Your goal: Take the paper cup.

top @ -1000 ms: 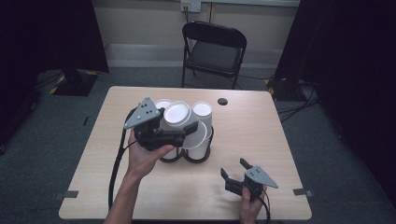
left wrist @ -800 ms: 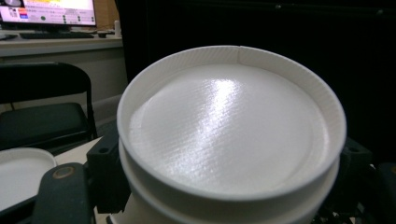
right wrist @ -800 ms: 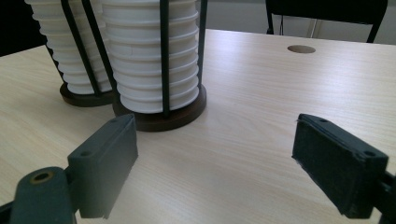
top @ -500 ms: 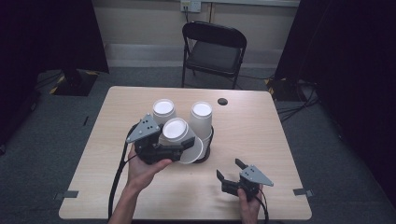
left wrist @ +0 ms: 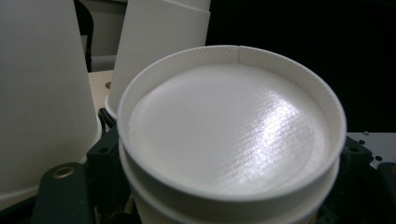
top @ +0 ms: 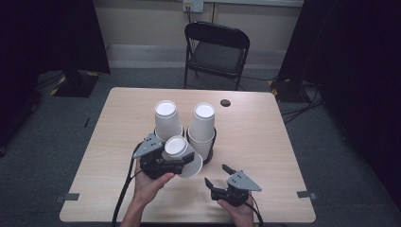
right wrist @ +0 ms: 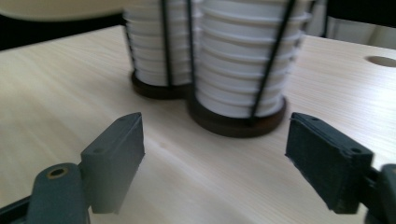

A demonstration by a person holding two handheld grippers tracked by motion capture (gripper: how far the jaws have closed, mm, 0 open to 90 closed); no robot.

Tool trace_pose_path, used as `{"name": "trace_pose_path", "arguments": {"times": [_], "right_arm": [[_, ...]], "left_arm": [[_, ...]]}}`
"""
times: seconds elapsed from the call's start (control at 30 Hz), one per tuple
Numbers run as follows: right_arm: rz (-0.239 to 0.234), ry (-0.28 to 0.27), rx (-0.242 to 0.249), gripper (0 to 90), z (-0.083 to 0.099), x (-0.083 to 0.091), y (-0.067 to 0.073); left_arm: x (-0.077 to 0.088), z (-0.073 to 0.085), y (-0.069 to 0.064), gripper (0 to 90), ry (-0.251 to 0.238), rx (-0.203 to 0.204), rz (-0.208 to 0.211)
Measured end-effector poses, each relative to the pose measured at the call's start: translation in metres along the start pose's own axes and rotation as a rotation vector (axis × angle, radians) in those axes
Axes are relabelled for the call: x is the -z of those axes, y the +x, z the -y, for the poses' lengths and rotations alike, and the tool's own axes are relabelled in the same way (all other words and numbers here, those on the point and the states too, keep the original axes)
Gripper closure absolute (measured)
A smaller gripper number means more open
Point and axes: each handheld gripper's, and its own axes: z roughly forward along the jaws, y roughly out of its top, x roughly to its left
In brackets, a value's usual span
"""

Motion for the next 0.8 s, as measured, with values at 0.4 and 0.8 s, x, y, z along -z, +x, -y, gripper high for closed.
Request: {"name": "trace_pose_path", "arguments": {"times": [0.4, 0.8], "right_arm": [[-0.133, -0.135, 0.037, 35.4, -0.003, -0.004, 0.02], [-0.158, -0.264, 0.099, 50.1, -0.014, -0.013, 0.026]], "left_arm": [[-0.005, 0.027, 0.017, 21.3, 0.037, 0.182, 0.076], [-0.008, 0.033, 0.016, 21.3, 0.022, 0.287, 0.168]]}}
